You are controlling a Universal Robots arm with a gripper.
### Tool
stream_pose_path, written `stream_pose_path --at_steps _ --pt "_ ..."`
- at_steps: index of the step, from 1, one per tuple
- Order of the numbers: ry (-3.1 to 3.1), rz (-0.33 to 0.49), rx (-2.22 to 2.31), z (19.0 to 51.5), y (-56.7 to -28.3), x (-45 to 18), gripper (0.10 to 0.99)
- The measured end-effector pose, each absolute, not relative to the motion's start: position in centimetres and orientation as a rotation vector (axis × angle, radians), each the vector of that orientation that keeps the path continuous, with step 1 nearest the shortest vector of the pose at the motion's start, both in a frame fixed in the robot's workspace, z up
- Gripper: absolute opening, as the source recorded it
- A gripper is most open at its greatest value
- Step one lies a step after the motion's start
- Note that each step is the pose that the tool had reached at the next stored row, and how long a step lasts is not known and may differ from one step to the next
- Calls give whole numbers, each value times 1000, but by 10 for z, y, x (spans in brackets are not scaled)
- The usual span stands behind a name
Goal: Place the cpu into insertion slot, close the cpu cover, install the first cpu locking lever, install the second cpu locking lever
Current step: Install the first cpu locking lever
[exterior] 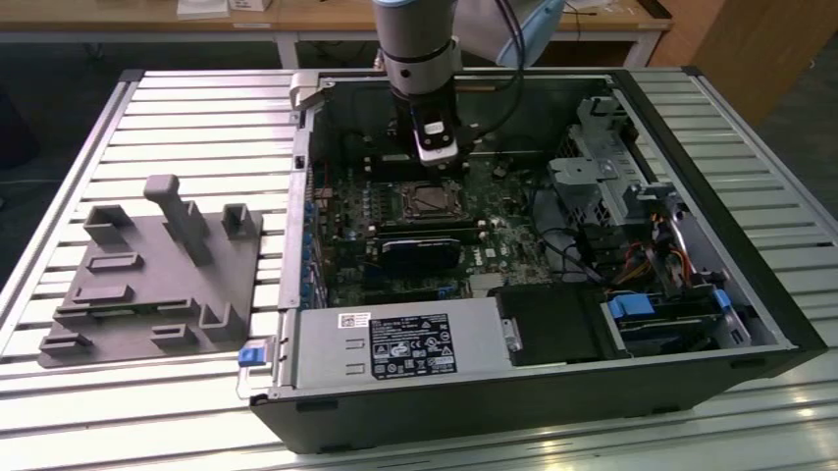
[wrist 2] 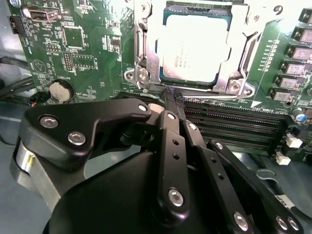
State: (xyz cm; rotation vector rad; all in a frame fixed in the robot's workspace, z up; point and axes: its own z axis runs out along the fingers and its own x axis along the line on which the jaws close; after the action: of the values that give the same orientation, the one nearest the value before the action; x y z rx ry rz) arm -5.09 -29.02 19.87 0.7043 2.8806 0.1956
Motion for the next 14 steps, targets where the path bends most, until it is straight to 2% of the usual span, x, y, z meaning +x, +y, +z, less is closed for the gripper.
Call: stream_pose_path --at_steps 14 --pt "2875 197 703 195 -290 -51 106"
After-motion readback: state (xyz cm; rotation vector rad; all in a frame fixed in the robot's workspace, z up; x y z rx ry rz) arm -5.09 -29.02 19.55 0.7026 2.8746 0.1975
